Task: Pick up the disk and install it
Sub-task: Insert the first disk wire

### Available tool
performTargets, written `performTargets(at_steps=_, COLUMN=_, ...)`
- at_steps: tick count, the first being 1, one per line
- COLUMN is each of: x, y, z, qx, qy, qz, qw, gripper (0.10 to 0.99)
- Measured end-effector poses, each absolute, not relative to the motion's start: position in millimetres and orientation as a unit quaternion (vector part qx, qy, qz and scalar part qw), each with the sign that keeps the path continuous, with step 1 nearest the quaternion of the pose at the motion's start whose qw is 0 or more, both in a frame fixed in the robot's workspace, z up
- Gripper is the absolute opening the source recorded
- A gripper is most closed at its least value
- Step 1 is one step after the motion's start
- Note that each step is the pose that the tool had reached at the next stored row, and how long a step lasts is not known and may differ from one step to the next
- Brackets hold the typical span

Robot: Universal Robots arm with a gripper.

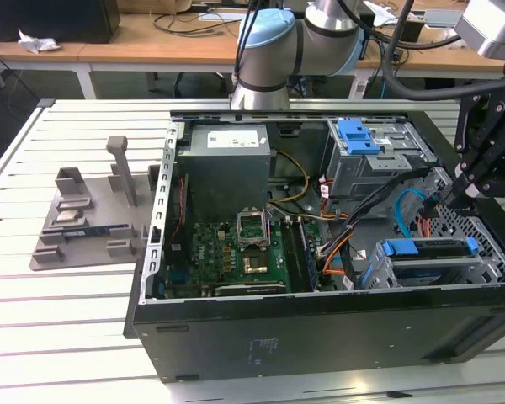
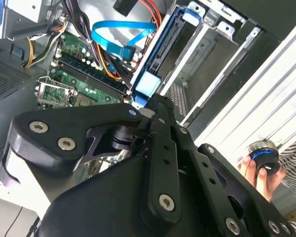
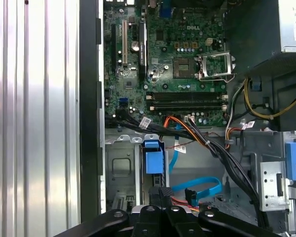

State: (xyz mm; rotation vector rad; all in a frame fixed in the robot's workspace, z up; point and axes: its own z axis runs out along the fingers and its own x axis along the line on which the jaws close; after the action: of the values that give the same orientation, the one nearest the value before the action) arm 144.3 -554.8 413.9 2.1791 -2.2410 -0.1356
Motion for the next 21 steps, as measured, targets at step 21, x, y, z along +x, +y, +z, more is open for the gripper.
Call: performTargets(at_steps=21, x=185.8, y=-526.3, z=404.6, qx=0.696, qy=-0.716, qz=-0.043, qw=0.009, gripper=0.106)
